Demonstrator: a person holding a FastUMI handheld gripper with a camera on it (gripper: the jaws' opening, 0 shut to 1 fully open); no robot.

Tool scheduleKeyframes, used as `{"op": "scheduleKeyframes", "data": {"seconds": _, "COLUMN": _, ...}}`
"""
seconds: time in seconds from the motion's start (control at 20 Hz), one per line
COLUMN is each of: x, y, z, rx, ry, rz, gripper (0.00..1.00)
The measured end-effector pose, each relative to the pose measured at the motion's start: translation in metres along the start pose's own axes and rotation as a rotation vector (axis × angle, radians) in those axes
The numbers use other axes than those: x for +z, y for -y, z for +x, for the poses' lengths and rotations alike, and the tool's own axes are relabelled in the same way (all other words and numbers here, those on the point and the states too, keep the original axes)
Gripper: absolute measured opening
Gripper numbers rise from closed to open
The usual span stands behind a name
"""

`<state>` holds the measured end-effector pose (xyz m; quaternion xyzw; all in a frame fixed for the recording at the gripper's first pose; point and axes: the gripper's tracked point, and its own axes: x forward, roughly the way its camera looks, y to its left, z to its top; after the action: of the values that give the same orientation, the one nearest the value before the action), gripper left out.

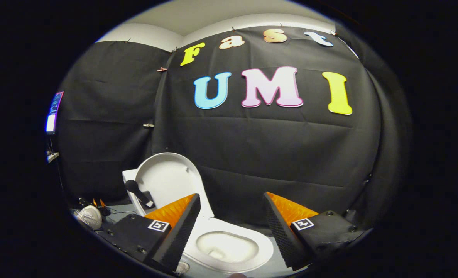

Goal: Open the toilet lid.

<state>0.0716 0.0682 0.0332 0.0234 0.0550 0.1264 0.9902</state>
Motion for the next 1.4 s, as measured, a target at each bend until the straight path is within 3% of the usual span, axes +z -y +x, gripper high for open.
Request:
{"op": "scheduleKeyframes", "data": {"seconds": 0.4, "x": -0.024, "y": 0.069, "z": -0.057, "rx": -0.193, "ry": 0.008, "rz": 0.037, "gripper": 0.99}}
{"op": "scheduleKeyframes", "data": {"seconds": 0.7, "x": -0.030, "y": 0.092, "z": -0.088, "rx": -0.281, "ry": 0.053, "rz": 0.033, "gripper": 0.99}}
{"op": "scheduleKeyframes", "data": {"seconds": 1.15, "x": -0.051, "y": 0.081, "z": -0.091, "rx": -0.235, "ry": 0.031, "rz": 0.109, "gripper": 0.99}}
{"op": "scheduleKeyframes", "data": {"seconds": 1.4, "x": -0.051, "y": 0.075, "z": -0.089, "rx": -0.227, "ry": 0.036, "rz": 0.081, "gripper": 0.99}}
